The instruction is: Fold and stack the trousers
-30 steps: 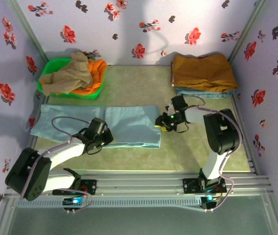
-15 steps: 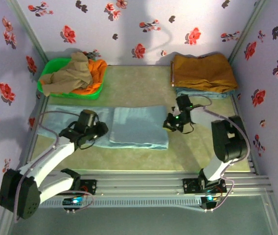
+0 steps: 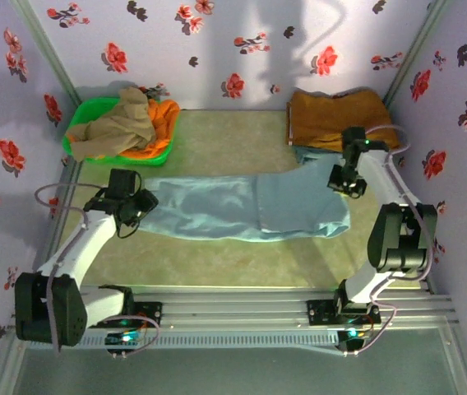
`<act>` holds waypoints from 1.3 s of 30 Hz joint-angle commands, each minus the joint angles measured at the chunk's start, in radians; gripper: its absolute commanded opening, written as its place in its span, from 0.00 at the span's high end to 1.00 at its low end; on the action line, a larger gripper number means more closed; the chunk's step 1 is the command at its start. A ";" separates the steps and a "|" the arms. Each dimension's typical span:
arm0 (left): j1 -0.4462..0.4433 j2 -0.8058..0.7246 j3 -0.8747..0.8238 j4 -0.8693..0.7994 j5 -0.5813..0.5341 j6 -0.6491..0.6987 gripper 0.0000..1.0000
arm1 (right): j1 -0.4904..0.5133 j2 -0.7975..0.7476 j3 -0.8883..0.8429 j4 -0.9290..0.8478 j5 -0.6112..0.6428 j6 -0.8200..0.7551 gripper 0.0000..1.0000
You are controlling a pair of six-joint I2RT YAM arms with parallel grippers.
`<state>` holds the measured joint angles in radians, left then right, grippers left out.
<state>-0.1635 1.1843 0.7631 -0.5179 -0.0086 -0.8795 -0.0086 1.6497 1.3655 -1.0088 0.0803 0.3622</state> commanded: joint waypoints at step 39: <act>-0.053 0.430 -0.113 0.426 0.349 0.158 1.00 | 0.884 0.475 0.849 0.055 -0.225 0.549 1.00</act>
<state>-0.1787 1.5547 0.6868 -0.1356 0.2546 -0.7441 0.8455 2.0785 2.1395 -1.0134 -0.1387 0.8528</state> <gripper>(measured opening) 0.062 0.079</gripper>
